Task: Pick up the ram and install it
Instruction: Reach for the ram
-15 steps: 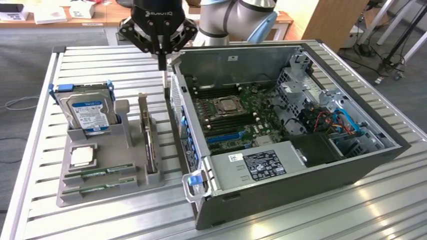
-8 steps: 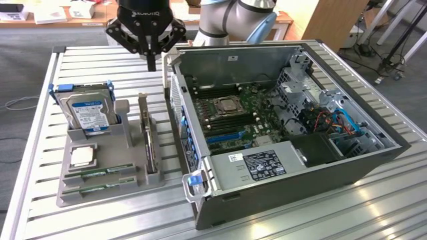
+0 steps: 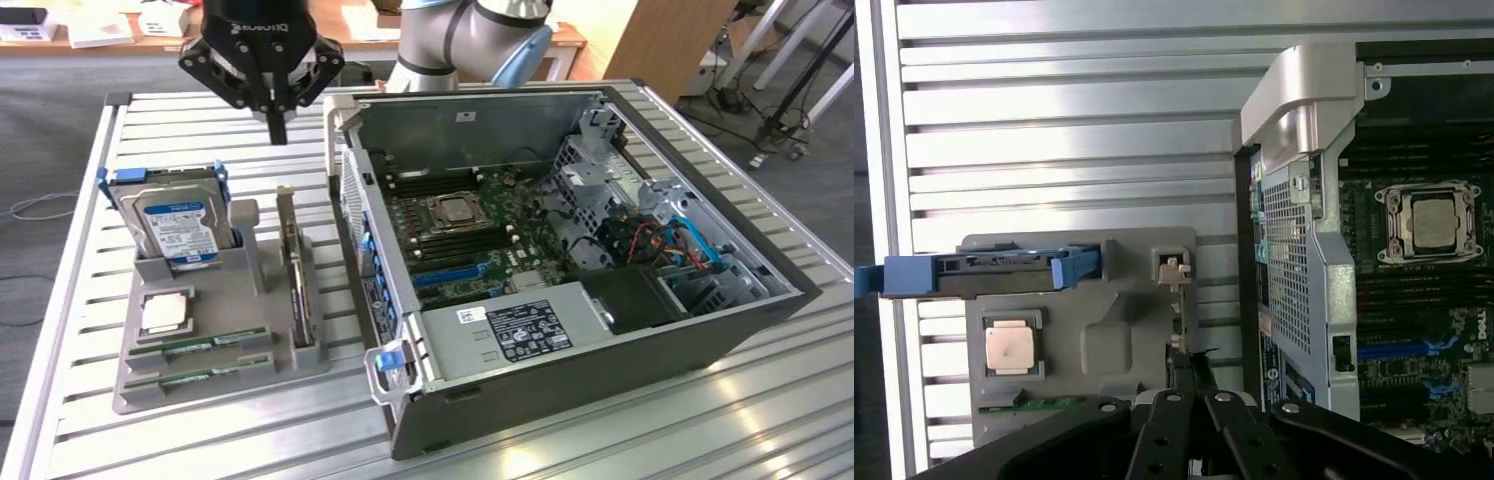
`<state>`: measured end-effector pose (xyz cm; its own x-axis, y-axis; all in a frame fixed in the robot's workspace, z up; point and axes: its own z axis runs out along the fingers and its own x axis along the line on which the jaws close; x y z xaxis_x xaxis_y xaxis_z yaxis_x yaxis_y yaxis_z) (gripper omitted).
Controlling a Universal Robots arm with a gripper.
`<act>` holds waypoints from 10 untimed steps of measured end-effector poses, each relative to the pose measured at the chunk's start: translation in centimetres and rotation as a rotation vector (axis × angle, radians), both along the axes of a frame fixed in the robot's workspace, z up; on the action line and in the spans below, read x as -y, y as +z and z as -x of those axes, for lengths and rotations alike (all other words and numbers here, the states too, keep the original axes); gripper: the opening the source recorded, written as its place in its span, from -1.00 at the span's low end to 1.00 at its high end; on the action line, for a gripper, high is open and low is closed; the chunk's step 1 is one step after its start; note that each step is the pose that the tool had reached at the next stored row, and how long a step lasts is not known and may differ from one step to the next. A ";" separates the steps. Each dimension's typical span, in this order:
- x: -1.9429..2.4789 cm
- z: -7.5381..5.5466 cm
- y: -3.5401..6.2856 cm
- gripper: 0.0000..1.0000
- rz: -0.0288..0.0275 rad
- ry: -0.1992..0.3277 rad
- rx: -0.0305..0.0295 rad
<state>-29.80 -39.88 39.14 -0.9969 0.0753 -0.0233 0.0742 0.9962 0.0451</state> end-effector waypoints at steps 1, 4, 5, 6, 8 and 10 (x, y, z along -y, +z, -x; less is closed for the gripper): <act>0.00 0.3 0.00 -0.79 0.0000 0.000 -0.0001; 0.00 1.0 -0.02 -0.79 0.0000 0.000 0.0000; 0.00 1.2 -0.03 -0.79 0.0000 0.000 0.0000; 0.00 1.5 -0.04 -0.79 0.0000 0.000 0.0000; 0.00 2.0 -0.05 -0.79 0.0000 0.000 0.0000; 0.00 2.5 -0.07 -0.79 0.0000 0.000 0.0000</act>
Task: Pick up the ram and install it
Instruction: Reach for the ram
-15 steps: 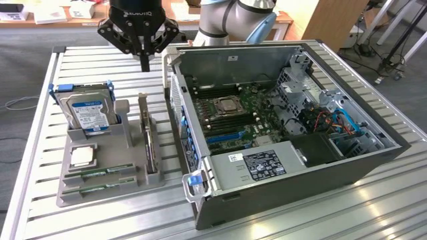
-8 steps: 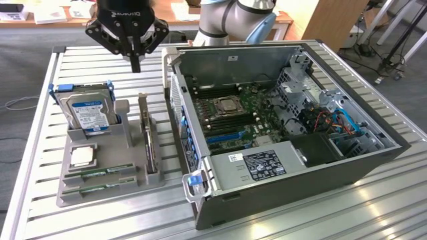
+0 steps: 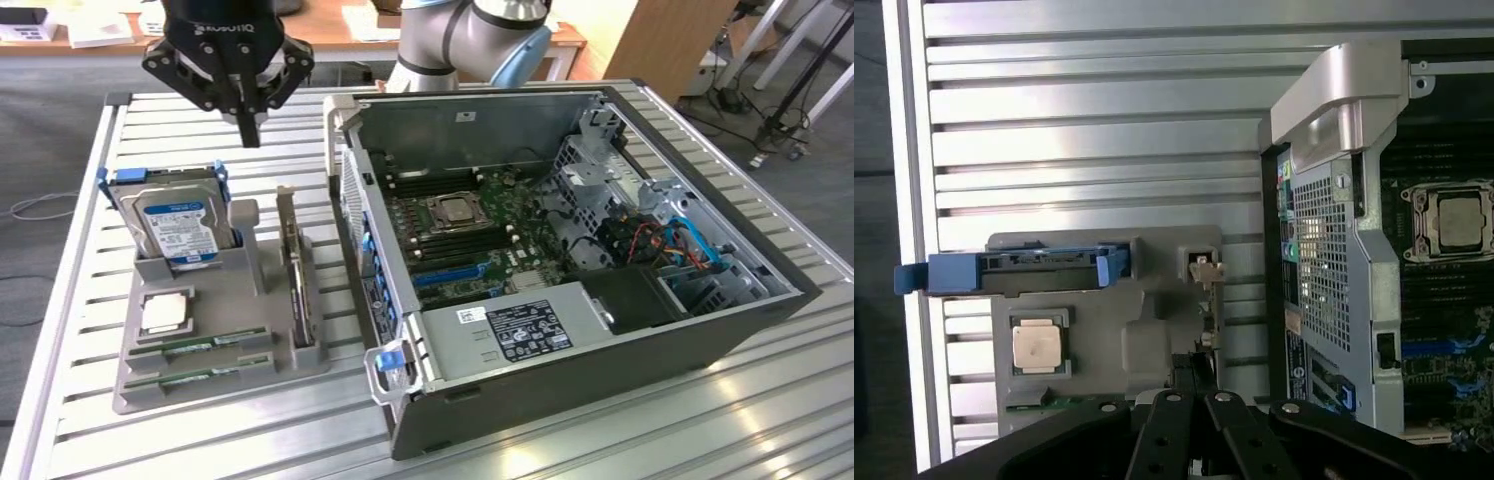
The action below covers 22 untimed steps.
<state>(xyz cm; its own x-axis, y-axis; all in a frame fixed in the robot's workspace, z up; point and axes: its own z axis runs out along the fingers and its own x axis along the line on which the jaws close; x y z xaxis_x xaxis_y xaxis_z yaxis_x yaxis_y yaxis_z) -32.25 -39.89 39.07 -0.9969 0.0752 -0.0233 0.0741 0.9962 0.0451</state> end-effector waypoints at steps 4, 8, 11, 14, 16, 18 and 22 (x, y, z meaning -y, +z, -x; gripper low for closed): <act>0.00 0.9 -0.02 -0.79 0.0001 0.000 -0.0001; 0.00 1.8 -0.03 -0.79 0.0000 0.000 -0.0001; 0.00 2.5 -0.04 -0.79 0.0000 0.000 -0.0001; 0.00 3.2 -0.05 -0.79 0.0000 0.000 0.0000; 0.00 3.6 -0.06 -0.79 0.0000 0.000 0.0000; 0.00 4.0 -0.07 -0.79 0.0000 0.000 0.0000; 0.00 4.6 -0.08 -0.79 0.0000 0.000 0.0000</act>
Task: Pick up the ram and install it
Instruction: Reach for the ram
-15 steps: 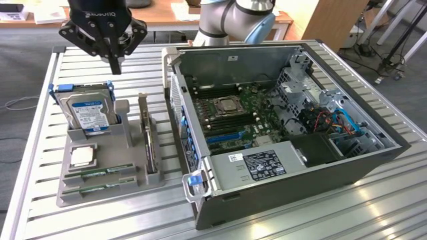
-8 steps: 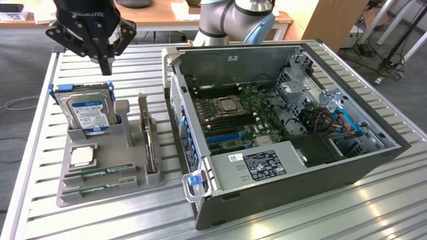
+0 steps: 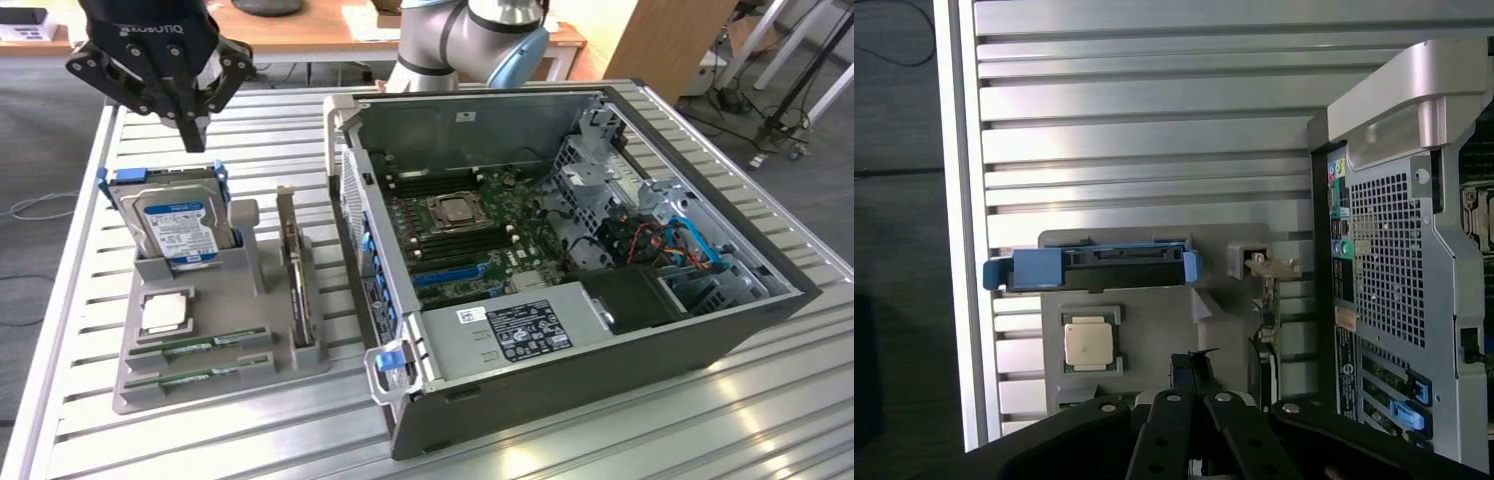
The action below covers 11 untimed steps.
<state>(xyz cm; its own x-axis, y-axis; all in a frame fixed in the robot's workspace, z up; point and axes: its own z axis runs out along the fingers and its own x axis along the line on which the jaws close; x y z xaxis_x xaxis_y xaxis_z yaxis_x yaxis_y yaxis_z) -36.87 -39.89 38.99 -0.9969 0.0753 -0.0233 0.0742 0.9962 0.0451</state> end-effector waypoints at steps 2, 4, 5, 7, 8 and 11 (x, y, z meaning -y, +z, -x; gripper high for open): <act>0.00 0.0 0.00 -0.79 0.0000 0.000 0.0000; 0.00 0.0 0.00 -0.79 0.0000 0.000 0.0000; 0.00 0.0 0.00 -0.79 0.0000 0.000 0.0000; 0.12 0.0 0.00 -0.79 0.0000 0.000 -0.0001; 0.24 0.0 0.00 -0.79 0.0000 0.000 0.0000; 0.75 0.0 0.00 -0.79 0.0000 0.000 -0.0001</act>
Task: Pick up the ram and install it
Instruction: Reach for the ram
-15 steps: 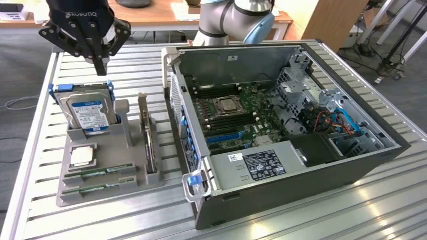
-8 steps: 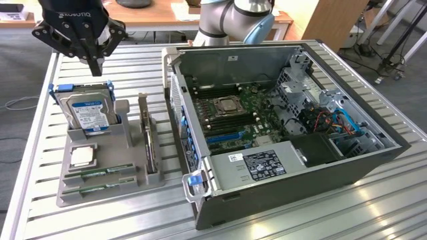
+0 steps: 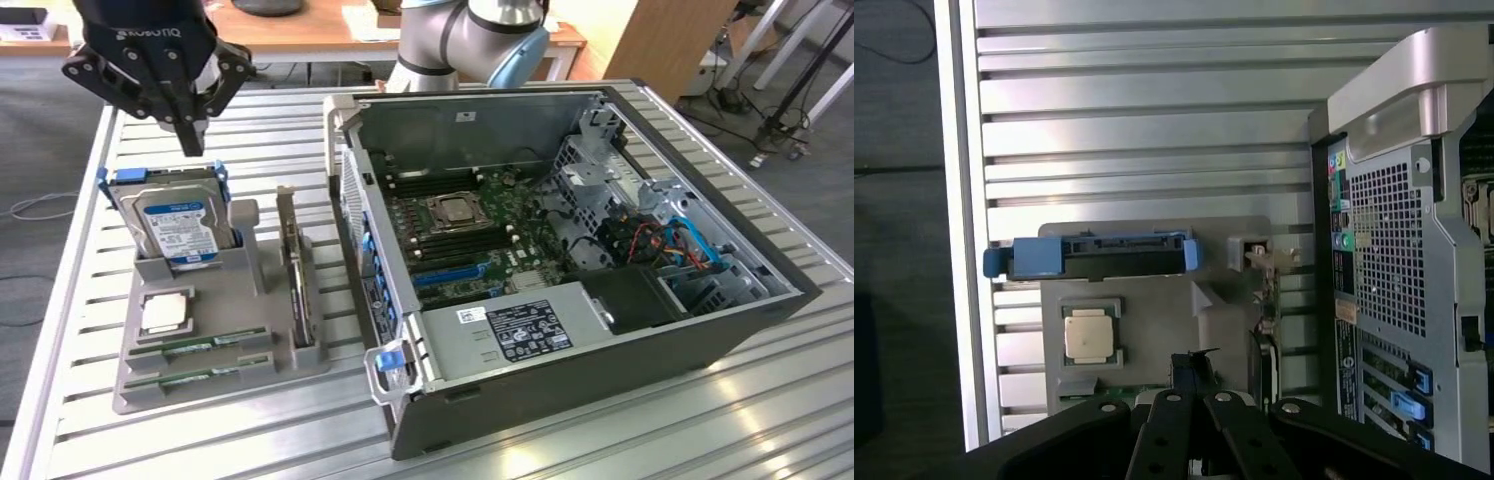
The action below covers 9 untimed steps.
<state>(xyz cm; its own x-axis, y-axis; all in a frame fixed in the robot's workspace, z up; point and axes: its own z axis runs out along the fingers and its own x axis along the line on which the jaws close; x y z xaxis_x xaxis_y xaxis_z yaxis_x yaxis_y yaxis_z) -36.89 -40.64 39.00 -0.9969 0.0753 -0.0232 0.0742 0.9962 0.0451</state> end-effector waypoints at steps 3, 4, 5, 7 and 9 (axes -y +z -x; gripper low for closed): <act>0.61 0.0 0.00 -0.79 0.0000 0.000 0.0001; 0.81 0.0 0.00 -0.79 -0.0001 0.000 0.0000; 1.04 0.0 0.00 -0.79 0.0000 0.000 0.0001; 1.47 0.0 0.00 -0.79 0.0000 0.000 0.0000; 1.88 0.0 0.00 -0.79 0.0000 0.000 0.0001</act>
<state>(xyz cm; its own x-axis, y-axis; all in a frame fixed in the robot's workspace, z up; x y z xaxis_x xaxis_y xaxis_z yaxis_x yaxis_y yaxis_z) -36.94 -42.52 39.00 -0.9969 0.0753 -0.0233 0.0742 0.9962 0.0451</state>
